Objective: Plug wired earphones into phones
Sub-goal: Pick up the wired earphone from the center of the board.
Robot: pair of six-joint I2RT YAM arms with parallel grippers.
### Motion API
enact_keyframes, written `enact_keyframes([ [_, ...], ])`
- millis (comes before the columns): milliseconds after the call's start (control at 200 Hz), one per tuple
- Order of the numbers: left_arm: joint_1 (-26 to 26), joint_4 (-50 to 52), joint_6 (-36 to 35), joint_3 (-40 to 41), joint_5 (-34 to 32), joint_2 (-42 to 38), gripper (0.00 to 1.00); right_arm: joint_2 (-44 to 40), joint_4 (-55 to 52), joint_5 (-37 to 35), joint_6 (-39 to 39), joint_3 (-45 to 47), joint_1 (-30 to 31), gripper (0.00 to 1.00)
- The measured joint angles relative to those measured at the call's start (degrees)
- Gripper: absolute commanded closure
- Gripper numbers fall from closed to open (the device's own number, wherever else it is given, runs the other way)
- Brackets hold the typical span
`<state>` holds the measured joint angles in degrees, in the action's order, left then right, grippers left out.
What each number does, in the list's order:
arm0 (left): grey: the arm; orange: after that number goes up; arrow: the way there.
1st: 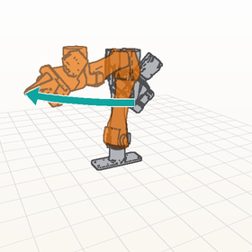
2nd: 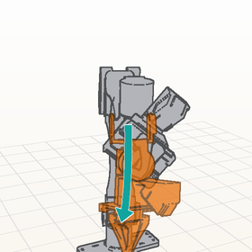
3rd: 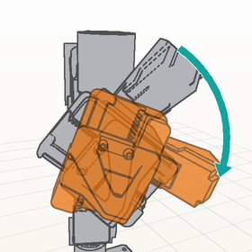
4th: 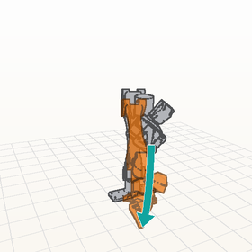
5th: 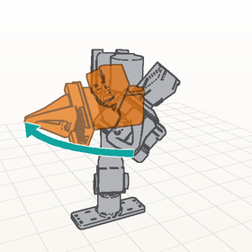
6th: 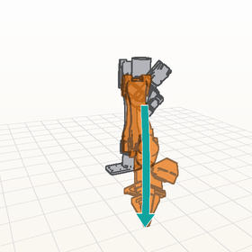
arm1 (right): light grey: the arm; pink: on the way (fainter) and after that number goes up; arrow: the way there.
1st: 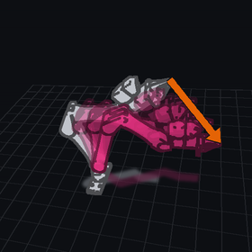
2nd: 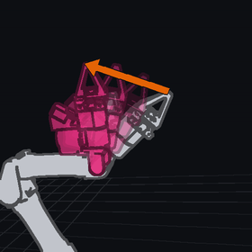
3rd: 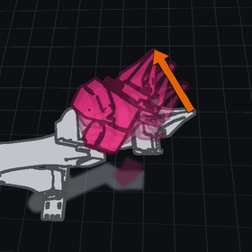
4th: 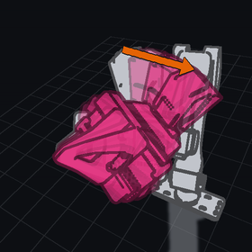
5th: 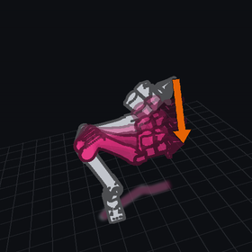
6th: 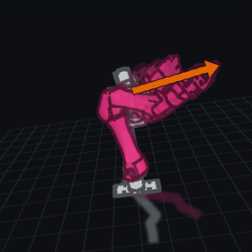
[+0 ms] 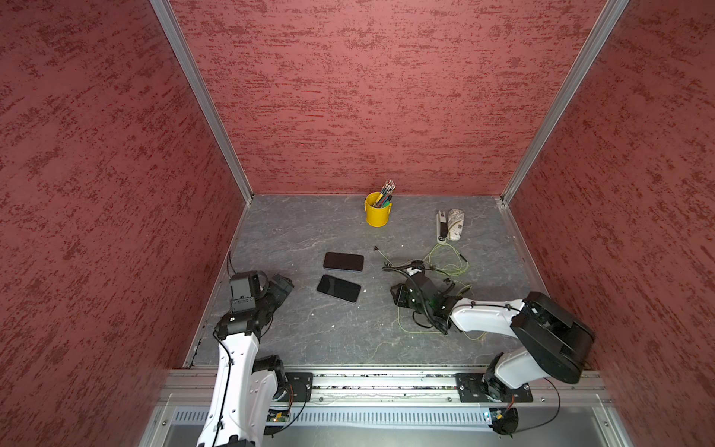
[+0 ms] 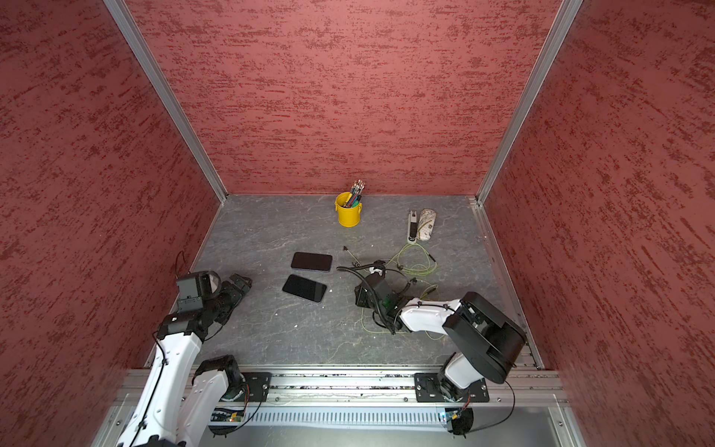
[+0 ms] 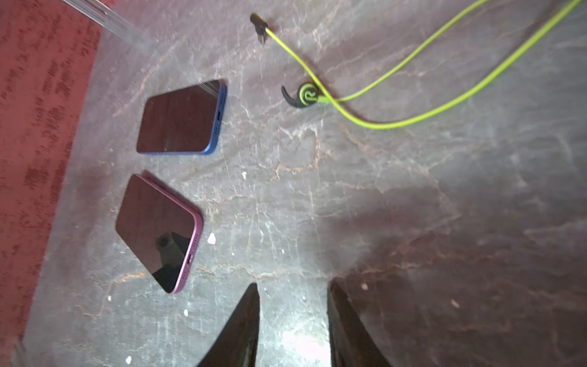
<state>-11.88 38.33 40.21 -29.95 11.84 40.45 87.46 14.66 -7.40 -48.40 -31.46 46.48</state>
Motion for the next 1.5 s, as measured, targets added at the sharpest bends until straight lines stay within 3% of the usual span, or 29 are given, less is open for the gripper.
enact_keyframes([
  [326, 1.55, 0.55, 0.74, 0.0, -2.27, -0.33, 0.0, -0.02, -1.75, -4.72, 0.02, 0.0, 1.18, 0.6],
  [536, 3.23, 0.7, 1.57, 0.0, -3.72, -0.33, 0.0, -0.02, -1.86, -5.09, -0.17, 0.0, 1.44, 0.72],
  [907, 6.32, 0.72, 3.23, 0.0, -6.86, 0.83, 0.0, 1.73, -1.33, -5.07, -0.98, 0.0, 1.75, 0.73],
  [1498, 9.86, 0.72, 4.72, -0.76, -10.27, 3.34, 0.0, 2.99, -0.74, -5.07, -1.6, 0.02, 1.81, 0.84],
])
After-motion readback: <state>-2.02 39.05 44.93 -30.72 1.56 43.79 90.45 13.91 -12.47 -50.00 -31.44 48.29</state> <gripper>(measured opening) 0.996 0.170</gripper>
